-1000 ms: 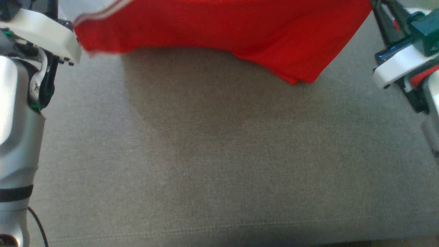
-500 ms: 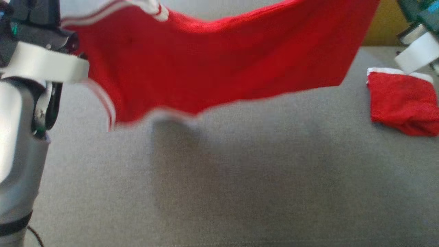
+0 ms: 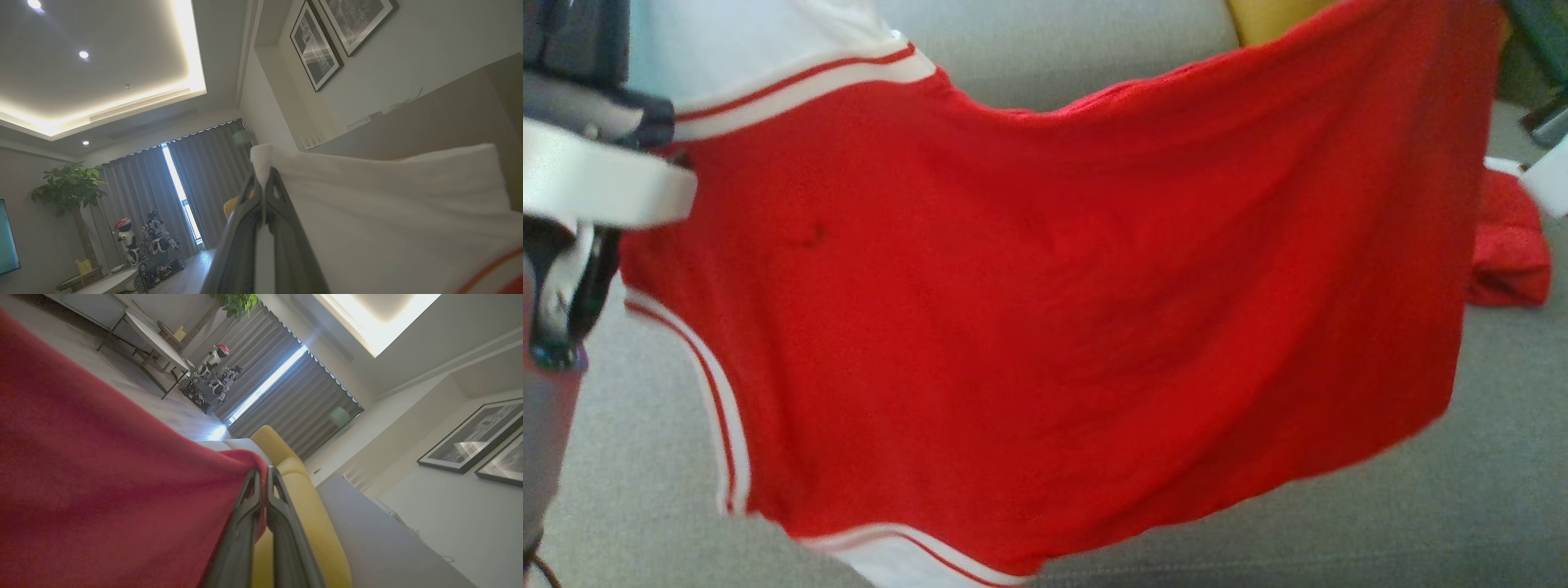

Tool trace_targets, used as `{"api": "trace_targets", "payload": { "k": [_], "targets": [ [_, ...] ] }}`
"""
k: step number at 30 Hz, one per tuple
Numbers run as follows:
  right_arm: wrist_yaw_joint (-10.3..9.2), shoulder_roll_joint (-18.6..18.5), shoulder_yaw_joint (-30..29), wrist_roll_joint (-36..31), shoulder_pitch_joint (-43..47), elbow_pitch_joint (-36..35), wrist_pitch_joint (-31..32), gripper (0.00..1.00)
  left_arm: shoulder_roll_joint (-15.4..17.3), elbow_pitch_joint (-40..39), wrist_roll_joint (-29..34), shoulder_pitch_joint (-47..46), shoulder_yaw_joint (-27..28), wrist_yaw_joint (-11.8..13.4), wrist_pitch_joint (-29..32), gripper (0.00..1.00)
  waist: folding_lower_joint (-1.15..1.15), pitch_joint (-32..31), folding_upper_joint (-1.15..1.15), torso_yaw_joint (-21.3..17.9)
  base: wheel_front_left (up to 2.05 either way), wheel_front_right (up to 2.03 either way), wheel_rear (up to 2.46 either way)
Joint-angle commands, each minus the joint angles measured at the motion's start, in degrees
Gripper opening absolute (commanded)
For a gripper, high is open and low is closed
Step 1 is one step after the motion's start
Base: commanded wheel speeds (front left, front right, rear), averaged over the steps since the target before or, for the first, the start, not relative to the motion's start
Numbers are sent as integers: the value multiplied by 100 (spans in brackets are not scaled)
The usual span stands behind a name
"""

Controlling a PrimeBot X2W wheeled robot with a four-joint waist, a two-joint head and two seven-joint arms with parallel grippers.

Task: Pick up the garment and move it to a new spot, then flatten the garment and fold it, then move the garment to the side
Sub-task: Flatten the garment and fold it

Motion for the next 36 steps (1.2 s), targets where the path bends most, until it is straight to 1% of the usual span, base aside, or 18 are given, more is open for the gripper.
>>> {"api": "trace_targets", "payload": {
  "k": [1,3,6,8,10,12,15,18,20,23,27,31,36],
  "targets": [
    [-4,-77,89,144,-81,-29,71,0,229,42,-71,-592,249,-72,100,0,1,193,0,-3,0,0,0],
    [-4,-81,276,344,-388,112,73,0,208,297,-117,-995,193,-198,190,0,1,541,0,6,0,0,0],
    [-4,-62,573,531,-1182,513,-53,0,106,842,-130,-1847,98,-388,228,0,1,1207,0,20,0,0,0],
    [-4,63,734,647,-1856,925,-219,0,19,1310,-34,-2549,5,-512,139,0,1,1646,0,25,0,0,0],
    [-4,265,814,659,-2584,1478,-470,0,-93,1882,110,-3261,-67,-567,-35,0,1,1997,0,31,0,0,0],
    [-4,525,803,541,-3248,2121,-811,0,-239,2486,247,-3924,-78,-515,-320,0,1,2239,0,42,0,0,0],
    [-4,916,721,184,-4001,3055,-1378,0,-442,3306,381,-4726,-26,-359,-852,0,1,2449,0,55,0,0,0],
    [-4,1271,525,-219,-4417,3827,-1983,0,-599,3903,467,-5167,-34,-270,-1311,0,1,2501,0,81,0,0,0],
    [-4,1486,397,-347,-4501,4264,-2287,0,-680,4162,503,-5319,-90,-312,-1450,0,1,2521,0,109,0,0,0],
    [-4,1735,514,-302,-4325,4757,-2498,0,-748,4386,595,-5263,-258,-438,-1541,0,1,2506,0,144,0,0,0],
    [-4,1846,893,-17,-3815,5125,-2634,0,-768,4403,677,-4767,-477,-618,-1571,0,1,2495,0,212,0,0,0],
    [-4,1822,1293,330,-3119,5263,-2694,0,-677,4056,786,-3780,-688,-697,-1574,0,1,2423,0,298,0,0,0],
    [-4,1722,1851,737,-2170,5333,-2711,0,-562,3746,681,-2255,-753,-690,-1575,0,1,2120,0,401,0,0,0]
  ]
}}
